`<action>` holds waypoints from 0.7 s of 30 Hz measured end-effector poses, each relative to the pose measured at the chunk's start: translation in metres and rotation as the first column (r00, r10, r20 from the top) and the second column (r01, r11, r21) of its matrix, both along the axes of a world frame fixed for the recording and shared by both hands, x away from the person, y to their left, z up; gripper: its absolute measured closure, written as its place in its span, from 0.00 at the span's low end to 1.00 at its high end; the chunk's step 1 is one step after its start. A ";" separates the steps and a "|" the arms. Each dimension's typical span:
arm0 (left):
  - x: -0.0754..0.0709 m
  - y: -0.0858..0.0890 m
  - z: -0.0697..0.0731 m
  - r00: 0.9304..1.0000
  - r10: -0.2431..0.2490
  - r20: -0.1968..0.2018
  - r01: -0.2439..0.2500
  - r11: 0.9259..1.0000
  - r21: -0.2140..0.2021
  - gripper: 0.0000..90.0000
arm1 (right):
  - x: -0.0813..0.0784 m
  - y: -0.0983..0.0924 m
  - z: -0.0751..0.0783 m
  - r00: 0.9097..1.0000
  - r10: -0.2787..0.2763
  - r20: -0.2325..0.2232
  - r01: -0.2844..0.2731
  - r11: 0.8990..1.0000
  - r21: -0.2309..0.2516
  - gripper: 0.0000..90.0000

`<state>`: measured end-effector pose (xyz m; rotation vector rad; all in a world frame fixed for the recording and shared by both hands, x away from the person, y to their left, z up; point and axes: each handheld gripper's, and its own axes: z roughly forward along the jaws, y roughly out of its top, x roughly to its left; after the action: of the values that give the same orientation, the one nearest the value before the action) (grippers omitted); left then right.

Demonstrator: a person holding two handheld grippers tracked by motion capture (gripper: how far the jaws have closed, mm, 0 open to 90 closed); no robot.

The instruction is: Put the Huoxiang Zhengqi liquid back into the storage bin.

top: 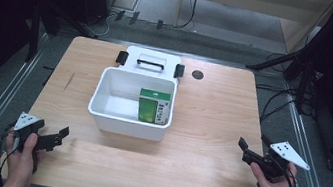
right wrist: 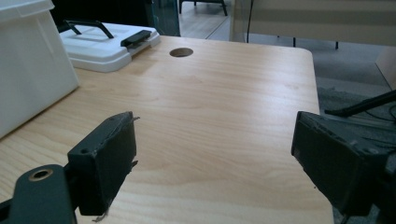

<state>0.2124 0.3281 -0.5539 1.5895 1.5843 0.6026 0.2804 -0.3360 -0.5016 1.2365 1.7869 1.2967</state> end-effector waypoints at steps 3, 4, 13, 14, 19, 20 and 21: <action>0.000 0.000 0.000 1.000 0.000 0.001 0.000 1.000 -0.001 0.03 | -0.007 -0.008 -0.007 1.000 -0.010 0.000 0.010 1.000 0.006 0.16; 0.000 0.000 0.000 1.000 -0.001 0.001 0.001 1.000 0.000 0.03 | -0.010 -0.010 -0.010 1.000 -0.014 0.002 0.014 1.000 0.009 0.17; 0.000 0.000 0.000 1.000 -0.001 0.000 0.001 1.000 -0.001 0.03 | -0.035 -0.024 -0.028 0.999 -0.039 0.010 0.038 0.999 0.038 0.18; 0.000 0.000 0.000 1.000 -0.001 0.000 0.001 1.000 -0.001 0.03 | -0.041 -0.025 -0.030 0.999 -0.045 0.010 0.044 0.998 0.052 0.19; 0.000 0.000 0.000 1.000 -0.002 0.001 0.002 1.000 0.000 0.03 | -0.054 -0.023 -0.037 0.998 -0.063 0.017 0.062 0.998 0.027 0.21; 0.000 0.000 0.000 1.000 -0.002 0.001 0.002 1.000 0.000 0.03 | -0.056 -0.022 -0.038 0.998 -0.069 0.013 0.069 0.997 0.023 0.21; 0.000 0.000 0.000 1.000 -0.003 0.001 0.003 1.000 0.000 0.03 | -0.058 -0.022 -0.040 0.997 -0.074 0.008 0.074 0.997 0.028 0.21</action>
<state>0.2128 0.3279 -0.5540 1.5903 1.5812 0.6017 0.2226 -0.3583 -0.5416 1.2974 1.7056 1.2880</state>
